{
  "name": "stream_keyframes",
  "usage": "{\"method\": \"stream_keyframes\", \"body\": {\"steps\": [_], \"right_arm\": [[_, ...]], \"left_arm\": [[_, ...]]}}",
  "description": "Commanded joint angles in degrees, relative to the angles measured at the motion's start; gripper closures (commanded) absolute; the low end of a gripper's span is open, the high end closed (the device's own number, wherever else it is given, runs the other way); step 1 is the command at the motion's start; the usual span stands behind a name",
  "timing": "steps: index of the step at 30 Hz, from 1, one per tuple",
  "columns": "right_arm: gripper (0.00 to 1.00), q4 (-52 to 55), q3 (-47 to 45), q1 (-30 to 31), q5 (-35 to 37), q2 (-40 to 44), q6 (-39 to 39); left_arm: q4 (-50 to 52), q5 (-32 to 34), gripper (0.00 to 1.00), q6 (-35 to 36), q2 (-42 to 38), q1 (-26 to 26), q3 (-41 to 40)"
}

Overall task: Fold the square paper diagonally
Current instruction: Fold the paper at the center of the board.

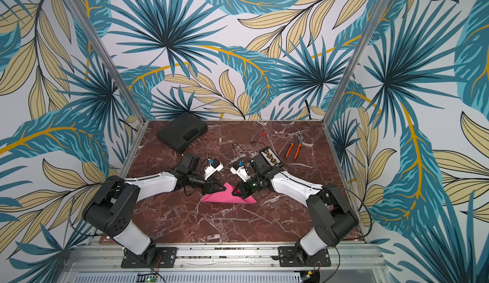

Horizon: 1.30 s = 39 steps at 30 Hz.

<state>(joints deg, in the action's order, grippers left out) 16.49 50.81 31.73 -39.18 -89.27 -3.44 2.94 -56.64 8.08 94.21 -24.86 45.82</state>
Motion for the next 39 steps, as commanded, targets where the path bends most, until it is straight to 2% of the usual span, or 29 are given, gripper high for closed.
{"method": "stream_keyframes", "body": {"steps": [1,5,14,17,20,24,28,31,35,39], "right_arm": [[1.0,1.6,0.7,0.4,0.7,-0.6,1.4],[1.0,1.6,0.9,0.4,0.7,-0.9,1.4],[0.94,1.4,0.3,0.4,2.1,0.1,0.8],[0.88,1.6,0.3,0.3,3.0,0.4,0.5],[0.72,1.6,0.0,0.3,4.8,1.9,-0.2],[0.57,1.5,-0.9,-0.2,7.8,5.8,-0.1],[0.52,-0.3,-2.4,-0.4,10.4,10.3,2.2],[0.51,-2.7,-2.4,-0.5,8.2,10.7,2.9],[0.51,1.2,1.6,-0.4,3.8,6.2,4.9],[0.48,-1.5,2.4,-0.5,1.1,4.7,5.8]], "left_arm": [[0.5,-0.8,0.81,-0.1,0.7,0.1,1.4],[0.5,-1.1,0.81,-0.2,0.8,0.1,1.5],[1.0,-0.9,0.93,-0.1,0.7,0.0,1.5],[1.1,-0.8,0.97,-0.2,0.5,0.1,1.4],[1.1,-0.4,1.0,-0.5,-0.2,0.0,1.2],[-2.1,0.4,1.0,-2.6,-2.1,0.0,-1.2],[-3.8,0.9,1.0,-3.3,-4.4,-0.2,-3.3],[-5.4,0.7,1.0,-3.3,-5.2,-0.4,-4.2],[-6.1,0.7,1.0,-3.1,-6.0,-0.5,-4.5],[-6.0,0.7,1.0,-2.2,-6.8,-0.5,-5.0]]}}
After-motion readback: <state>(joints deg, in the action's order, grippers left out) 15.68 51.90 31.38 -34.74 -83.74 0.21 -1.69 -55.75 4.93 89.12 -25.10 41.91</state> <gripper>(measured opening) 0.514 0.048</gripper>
